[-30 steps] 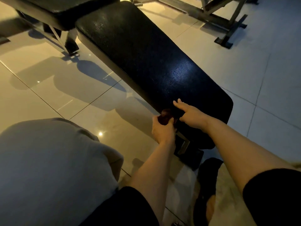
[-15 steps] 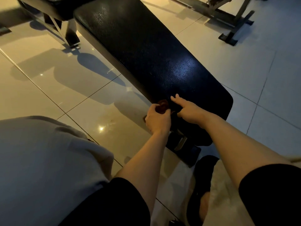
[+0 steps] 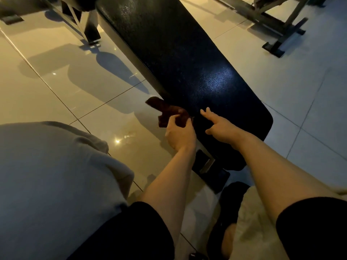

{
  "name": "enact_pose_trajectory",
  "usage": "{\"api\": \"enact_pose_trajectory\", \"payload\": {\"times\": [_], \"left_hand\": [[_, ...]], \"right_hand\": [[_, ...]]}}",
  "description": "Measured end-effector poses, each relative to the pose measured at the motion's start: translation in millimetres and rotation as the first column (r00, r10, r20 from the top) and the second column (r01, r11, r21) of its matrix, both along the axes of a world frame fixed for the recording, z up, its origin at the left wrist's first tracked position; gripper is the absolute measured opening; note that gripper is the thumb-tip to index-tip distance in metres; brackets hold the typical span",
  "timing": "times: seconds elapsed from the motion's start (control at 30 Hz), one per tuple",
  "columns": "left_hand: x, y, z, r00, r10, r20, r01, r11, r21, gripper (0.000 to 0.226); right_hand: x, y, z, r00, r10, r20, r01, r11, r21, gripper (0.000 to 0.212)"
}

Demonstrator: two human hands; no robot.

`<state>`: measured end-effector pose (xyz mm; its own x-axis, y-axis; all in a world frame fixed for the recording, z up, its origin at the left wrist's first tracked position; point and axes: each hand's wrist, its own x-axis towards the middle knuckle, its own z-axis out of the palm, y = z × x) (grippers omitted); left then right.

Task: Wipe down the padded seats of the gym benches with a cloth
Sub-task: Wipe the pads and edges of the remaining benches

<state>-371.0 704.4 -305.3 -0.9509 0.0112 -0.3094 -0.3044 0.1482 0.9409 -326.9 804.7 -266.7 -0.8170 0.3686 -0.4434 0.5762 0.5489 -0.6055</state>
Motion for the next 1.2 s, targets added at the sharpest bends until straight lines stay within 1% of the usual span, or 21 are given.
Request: {"api": "enact_pose_trajectory", "payload": {"times": [0.07,0.1,0.17,0.23,0.27,0.33,0.4,0.43,0.53,0.6,0.63,0.67,0.73,0.77,0.83,0.9,1.0,1.1,1.13,1.17,1.2], "left_hand": [[11,2,-11,0.996,-0.086,-0.027,0.084,0.993,-0.085,0.02],[17,2,-18,0.99,-0.138,-0.007,0.137,0.986,-0.099,0.02],[27,3,-29,0.969,-0.225,0.099,0.231,0.972,-0.052,0.02],[31,2,-32,0.969,-0.195,0.153,0.202,0.979,-0.03,0.014],[29,2,-29,0.978,-0.152,0.142,0.158,0.987,-0.035,0.012],[19,-1,-16,0.996,-0.046,0.074,0.048,0.998,-0.034,0.012],[4,-1,-2,0.999,0.035,0.006,-0.035,0.999,0.018,0.02],[-1,1,2,0.999,0.044,-0.005,-0.043,0.998,0.043,0.022],[5,7,2,1.0,0.021,0.003,-0.021,0.997,0.07,0.028],[12,7,-3,0.998,0.067,0.01,-0.068,0.99,0.12,0.038],[12,7,-4,0.996,0.09,0.027,-0.093,0.985,0.149,0.039],[10,8,-8,0.994,0.094,0.049,-0.101,0.981,0.167,0.036],[5,10,-9,0.996,0.059,0.069,-0.07,0.982,0.175,0.018],[4,11,-8,0.997,0.043,0.069,-0.053,0.985,0.163,0.016],[5,12,-9,0.998,0.016,0.068,-0.023,0.994,0.108,0.022],[5,13,-14,0.995,-0.008,0.095,0.001,0.997,0.072,0.022],[5,10,-24,0.982,-0.086,0.169,0.064,0.989,0.13,0.019],[13,5,-28,0.947,-0.166,0.275,0.117,0.975,0.187,0.014],[16,3,-30,0.939,-0.158,0.305,0.104,0.977,0.186,0.014],[20,1,-31,0.944,-0.121,0.307,0.077,0.985,0.154,0.012],[20,0,-34,0.959,-0.069,0.275,0.041,0.994,0.106,0.011]], "right_hand": [[0,0,0,1.0,0.01,0.006,-0.01,1.0,0.01,0.074],[0,1,0,1.0,0.013,0.009,-0.013,1.0,0.008,0.074],[-1,1,0,1.0,0.014,0.008,-0.014,1.0,0.002,0.074],[0,1,-1,1.0,0.017,0.002,-0.017,1.0,0.007,0.074],[1,0,-1,1.0,0.018,0.002,-0.018,1.0,0.012,0.074],[0,-1,-2,1.0,0.017,0.006,-0.017,1.0,0.019,0.074],[-2,-1,-2,1.0,0.003,0.004,-0.003,1.0,0.004,0.074],[-2,-1,-2,1.0,-0.007,-0.002,0.007,1.0,-0.011,0.073],[-2,1,-1,1.0,-0.015,-0.014,0.014,0.999,-0.03,0.072],[-3,1,0,1.0,-0.012,-0.016,0.011,0.999,-0.031,0.072],[-2,1,0,1.0,-0.01,-0.016,0.009,0.999,-0.031,0.073],[-2,0,0,1.0,-0.01,-0.016,0.009,1.0,-0.029,0.073],[-3,-1,0,1.0,-0.01,-0.01,0.009,1.0,-0.023,0.073],[-3,-1,0,1.0,-0.009,-0.008,0.009,1.0,-0.02,0.074],[-3,-1,0,1.0,-0.003,-0.004,0.003,1.0,-0.01,0.074],[-3,-1,-1,1.0,0.006,0.0,-0.006,1.0,0.007,0.075],[-3,-1,-3,1.0,0.011,0.006,-0.012,1.0,0.022,0.075],[-5,-2,-2,1.0,0.008,0.012,-0.009,1.0,0.028,0.076],[-5,-2,-2,1.0,0.007,0.01,-0.007,1.0,0.025,0.075],[-5,-3,-2,1.0,0.008,0.008,-0.008,1.0,0.022,0.074],[-4,-3,-2,1.0,0.007,0.005,-0.007,1.0,0.022,0.074]]}}
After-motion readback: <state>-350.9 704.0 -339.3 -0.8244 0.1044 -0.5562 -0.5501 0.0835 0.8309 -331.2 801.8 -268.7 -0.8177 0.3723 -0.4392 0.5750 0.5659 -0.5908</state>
